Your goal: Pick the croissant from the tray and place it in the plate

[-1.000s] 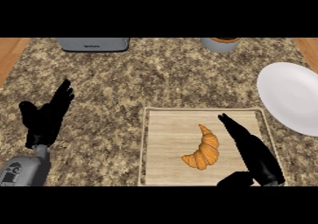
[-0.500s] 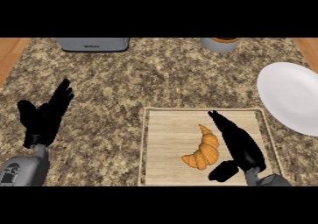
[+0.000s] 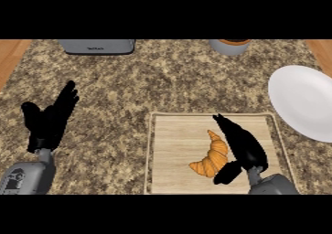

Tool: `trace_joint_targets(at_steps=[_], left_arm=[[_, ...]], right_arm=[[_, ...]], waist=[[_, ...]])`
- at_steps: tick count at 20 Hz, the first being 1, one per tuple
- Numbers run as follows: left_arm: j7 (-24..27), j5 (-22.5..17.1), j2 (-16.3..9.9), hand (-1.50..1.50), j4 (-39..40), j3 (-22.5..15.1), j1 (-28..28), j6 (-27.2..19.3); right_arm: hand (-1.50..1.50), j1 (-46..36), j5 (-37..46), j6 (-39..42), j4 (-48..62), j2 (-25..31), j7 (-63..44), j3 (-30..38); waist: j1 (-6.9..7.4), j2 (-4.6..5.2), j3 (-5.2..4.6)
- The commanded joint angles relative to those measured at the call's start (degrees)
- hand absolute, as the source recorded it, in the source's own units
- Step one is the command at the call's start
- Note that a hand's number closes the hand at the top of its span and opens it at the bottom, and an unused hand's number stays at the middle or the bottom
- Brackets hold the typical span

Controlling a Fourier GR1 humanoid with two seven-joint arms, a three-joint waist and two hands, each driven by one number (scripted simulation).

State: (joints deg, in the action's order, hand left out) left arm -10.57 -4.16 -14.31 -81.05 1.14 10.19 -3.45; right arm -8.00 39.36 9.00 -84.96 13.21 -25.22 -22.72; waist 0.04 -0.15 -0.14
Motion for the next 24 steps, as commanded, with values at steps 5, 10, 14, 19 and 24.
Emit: trace_joint_targets(at_steps=[5, 10, 14, 19, 24], left_arm=[[0.42, -1.00, -0.66, 0.00, -0.51, 1.79, -0.97, 2.93], [0.92, 0.53, 0.12, 0.00, 3.52, 2.13, 2.10, 2.10], [1.37, -0.01, 0.57, 0.00, 0.43, 2.60, -1.19, 2.73], [3.47, 2.07, 2.32, 0.00, 2.14, 1.32, -0.84, 1.15], [1.77, 1.46, 1.72, 0.00, 1.86, 0.65, 1.46, 2.72]], right_arm=[[1.50, -2.72, 1.99, 3.98, 5.62, -2.25, 6.06, -2.90], [1.50, -1.04, 3.80, -0.72, 6.69, -5.30, 8.02, -2.75], [1.50, 1.11, 5.22, -1.41, 2.22, -5.19, 6.68, -1.72], [1.50, -6.56, 12.51, -8.86, 6.84, -6.03, 1.45, 3.58], [1.50, -24.73, 14.61, -14.60, 20.94, -5.69, -7.48, 16.41]], waist=[[0.33, 0.18, 0.15], [0.03, 0.23, 0.15], [0.00, 0.13, 0.14], [0.18, 0.29, 0.13], [2.76, 1.39, 0.17]])
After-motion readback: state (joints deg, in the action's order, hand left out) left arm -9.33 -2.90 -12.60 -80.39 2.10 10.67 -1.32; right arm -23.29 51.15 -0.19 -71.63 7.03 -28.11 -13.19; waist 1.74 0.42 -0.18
